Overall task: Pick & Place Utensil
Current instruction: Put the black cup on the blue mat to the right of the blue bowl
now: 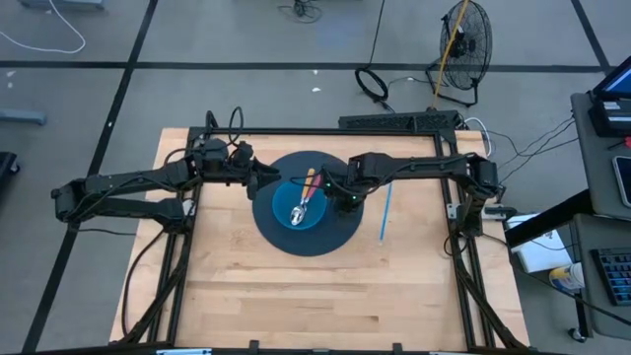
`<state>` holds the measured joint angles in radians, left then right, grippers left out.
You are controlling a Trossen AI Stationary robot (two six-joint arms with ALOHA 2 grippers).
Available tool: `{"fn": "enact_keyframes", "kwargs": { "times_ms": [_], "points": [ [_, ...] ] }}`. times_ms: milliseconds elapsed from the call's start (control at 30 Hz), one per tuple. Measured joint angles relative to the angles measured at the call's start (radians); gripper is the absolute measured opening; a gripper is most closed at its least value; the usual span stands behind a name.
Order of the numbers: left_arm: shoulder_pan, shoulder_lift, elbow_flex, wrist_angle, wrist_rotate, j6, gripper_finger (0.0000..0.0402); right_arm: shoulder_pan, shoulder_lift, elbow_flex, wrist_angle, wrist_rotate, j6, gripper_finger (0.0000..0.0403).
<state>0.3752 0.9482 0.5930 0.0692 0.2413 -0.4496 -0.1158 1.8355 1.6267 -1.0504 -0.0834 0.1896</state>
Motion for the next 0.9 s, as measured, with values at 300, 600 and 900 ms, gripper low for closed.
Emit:
{"fn": "enact_keyframes", "kwargs": {
  "times_ms": [300, 600, 900],
  "points": [
    [0.0, 0.0, 0.0, 0.0, 0.0, -0.004, 0.0147, 0.0, 0.001, -0.017, 0.032, -0.007, 0.007, 0.0004],
    [0.0, 0.0, 0.0, 0.001, -0.001, -0.004, 0.0147, 0.0, 0.001, -0.017, 0.04, -0.026, 0.007, 0.0004],
    [0.0, 0.0, 0.0, 0.001, -0.025, 0.007, 0.0147, -0.009, 0.001, -0.017, -0.016, -0.026, 0.007, 0.0004]
  ]
}}
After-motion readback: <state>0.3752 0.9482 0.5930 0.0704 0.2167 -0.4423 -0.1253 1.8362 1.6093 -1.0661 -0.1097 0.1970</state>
